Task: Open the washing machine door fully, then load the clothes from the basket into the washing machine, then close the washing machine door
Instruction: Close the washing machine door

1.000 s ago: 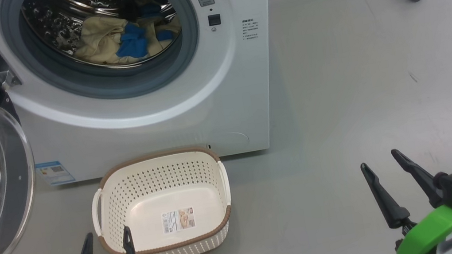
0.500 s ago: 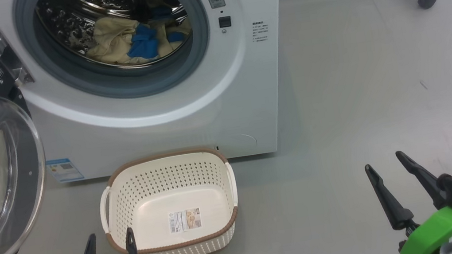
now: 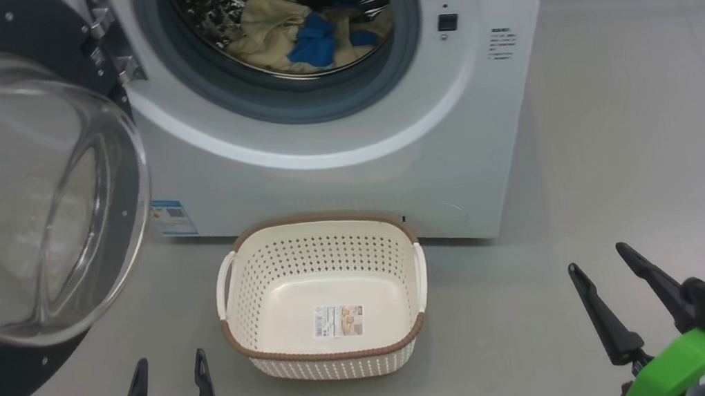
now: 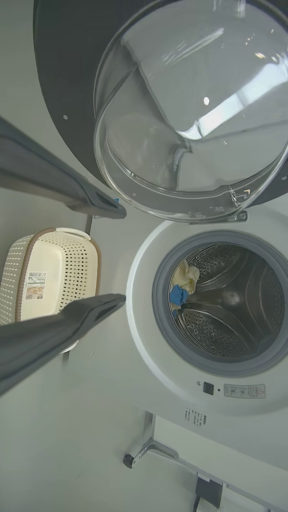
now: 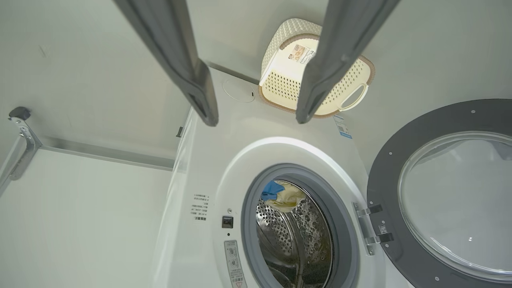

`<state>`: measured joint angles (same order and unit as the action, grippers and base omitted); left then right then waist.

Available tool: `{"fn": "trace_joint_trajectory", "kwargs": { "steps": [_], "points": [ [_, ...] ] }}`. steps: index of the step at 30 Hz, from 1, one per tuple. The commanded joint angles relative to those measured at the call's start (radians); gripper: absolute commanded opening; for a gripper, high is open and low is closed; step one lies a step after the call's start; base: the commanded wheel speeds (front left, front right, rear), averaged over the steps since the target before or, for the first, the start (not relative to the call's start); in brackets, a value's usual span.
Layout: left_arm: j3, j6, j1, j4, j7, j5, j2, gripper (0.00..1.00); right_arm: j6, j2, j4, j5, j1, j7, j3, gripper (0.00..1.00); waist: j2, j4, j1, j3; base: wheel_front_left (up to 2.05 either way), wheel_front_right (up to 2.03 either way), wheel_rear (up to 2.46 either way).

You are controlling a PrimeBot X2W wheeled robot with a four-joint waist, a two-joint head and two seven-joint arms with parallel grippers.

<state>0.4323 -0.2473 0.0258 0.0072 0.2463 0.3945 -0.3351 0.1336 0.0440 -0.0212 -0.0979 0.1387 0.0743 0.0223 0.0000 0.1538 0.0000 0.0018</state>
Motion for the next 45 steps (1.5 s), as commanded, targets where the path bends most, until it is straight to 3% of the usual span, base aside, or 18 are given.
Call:
{"fn": "trace_joint_trajectory", "kwargs": {
  "steps": [1, 9, 15, 36, 37, 40, 45],
  "points": [
    [-0.046, -0.078, -0.052, -0.035, 0.006, -0.002, -0.021, 1.0, -0.003, 0.009, -0.037, 0.001, -0.032, 0.002, 0.022, 1.0, 0.0, 0.055, 0.0, 0.005, 0.0, 0.0, 0.0],
    [-0.056, -0.086, -0.048, -0.037, 0.01, 0.0, -0.016, 1.0, -0.003, 0.008, -0.035, -0.001, -0.044, 0.002, 0.035, 1.0, 0.0, 0.152, 0.0, 0.015, 0.0, 0.0, 0.0],
    [-0.067, -0.092, -0.055, -0.039, 0.012, 0.0, -0.007, 1.0, -0.003, 0.008, -0.034, -0.001, -0.058, 0.0, 0.043, 1.0, 0.0, 0.186, 0.0, 0.033, 0.0, 0.0, 0.0],
    [-0.084, -0.08, -0.066, -0.014, 0.015, -0.006, 0.015, 1.0, -0.003, 0.015, -0.011, -0.008, -0.068, 0.008, 0.055, 1.0, 0.0, 0.189, 0.0, 0.032, 0.0, 0.0, 0.0],
    [-0.086, -0.079, -0.066, -0.013, 0.015, -0.005, 0.015, 0.55, -0.003, 0.015, -0.01, -0.008, -0.067, 0.008, 0.055, 1.0, 0.0, 0.189, 0.0, 0.03, 0.0, 0.0, 0.0],
    [-0.091, -0.074, -0.064, -0.011, 0.015, -0.002, 0.015, 0.0, -0.003, 0.014, -0.01, -0.008, -0.063, 0.009, 0.055, 1.0, 0.0, 0.187, 0.0, 0.027, 0.0, 0.0, 0.0],
    [-0.108, -0.06, -0.063, -0.018, 0.015, 0.003, 0.013, 0.0, -0.003, 0.013, -0.015, -0.005, -0.055, 0.004, 0.049, 1.0, 0.0, 0.191, 0.0, 0.023, 0.0, 0.0, 0.0]
  ]
}}
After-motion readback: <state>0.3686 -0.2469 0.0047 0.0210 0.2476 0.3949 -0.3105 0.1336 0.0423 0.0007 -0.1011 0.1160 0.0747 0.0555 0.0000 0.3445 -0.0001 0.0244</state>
